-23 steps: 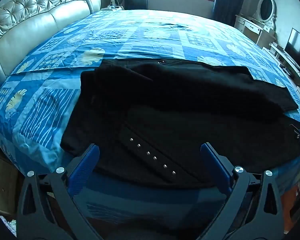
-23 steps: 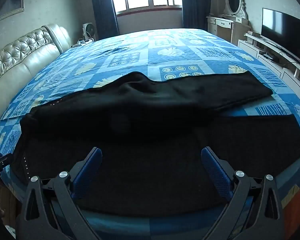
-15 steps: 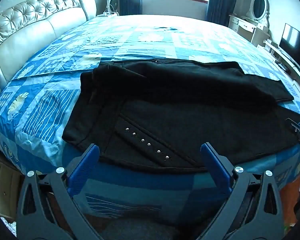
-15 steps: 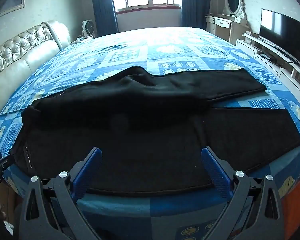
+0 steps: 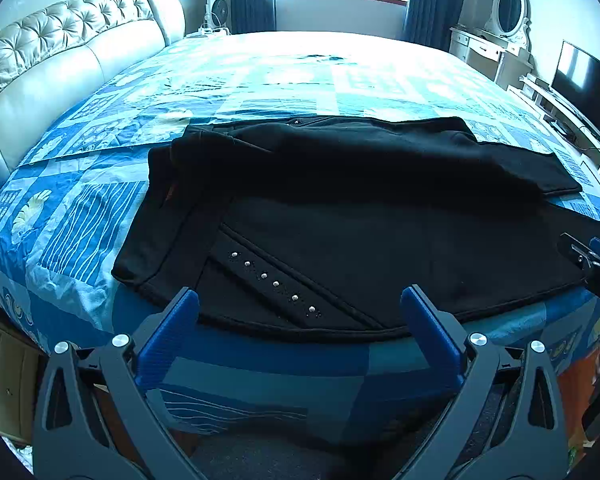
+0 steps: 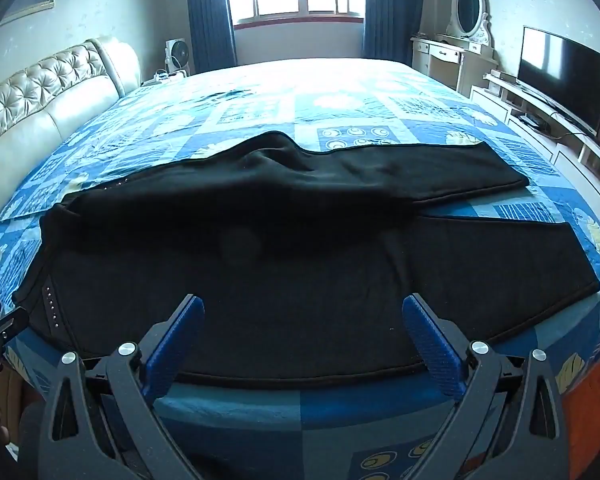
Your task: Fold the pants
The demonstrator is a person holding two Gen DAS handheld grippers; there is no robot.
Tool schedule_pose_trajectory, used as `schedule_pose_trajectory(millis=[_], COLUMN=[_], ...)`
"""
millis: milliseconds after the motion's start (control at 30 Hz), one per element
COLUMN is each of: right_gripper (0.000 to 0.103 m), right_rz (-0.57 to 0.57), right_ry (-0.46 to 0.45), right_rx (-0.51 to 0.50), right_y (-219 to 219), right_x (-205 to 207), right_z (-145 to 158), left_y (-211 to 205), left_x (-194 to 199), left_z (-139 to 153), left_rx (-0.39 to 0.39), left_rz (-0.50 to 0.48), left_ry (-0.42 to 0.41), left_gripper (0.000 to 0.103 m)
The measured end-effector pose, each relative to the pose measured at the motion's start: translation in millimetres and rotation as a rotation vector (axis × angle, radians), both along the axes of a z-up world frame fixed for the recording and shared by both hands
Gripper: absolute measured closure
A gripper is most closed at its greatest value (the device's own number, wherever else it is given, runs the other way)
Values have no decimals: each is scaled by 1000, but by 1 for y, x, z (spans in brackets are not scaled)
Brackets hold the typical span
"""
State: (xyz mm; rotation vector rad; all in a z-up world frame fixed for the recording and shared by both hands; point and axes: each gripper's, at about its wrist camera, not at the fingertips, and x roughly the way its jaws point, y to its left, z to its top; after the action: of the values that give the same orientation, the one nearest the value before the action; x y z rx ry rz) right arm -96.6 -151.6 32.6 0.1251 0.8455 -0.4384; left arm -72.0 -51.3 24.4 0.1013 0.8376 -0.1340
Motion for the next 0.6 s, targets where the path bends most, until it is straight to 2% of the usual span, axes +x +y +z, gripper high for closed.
schedule_pose_trajectory(millis=[100, 300, 600], right_gripper=[4, 4, 4], right_rz=[2, 16, 20], right_ry=[5, 13, 20], right_rx=[0, -15, -17], right_y=[1, 6, 7], right_x=[1, 1, 2], right_z=[-2, -6, -8], left_y=[32, 27, 37], left_x=[9, -2, 2], left_z=[6, 20, 12], left_rx=[-8, -23, -27], left_rz=[-30, -30, -28], left_ry=[9, 23, 19], left_gripper=[2, 2, 2])
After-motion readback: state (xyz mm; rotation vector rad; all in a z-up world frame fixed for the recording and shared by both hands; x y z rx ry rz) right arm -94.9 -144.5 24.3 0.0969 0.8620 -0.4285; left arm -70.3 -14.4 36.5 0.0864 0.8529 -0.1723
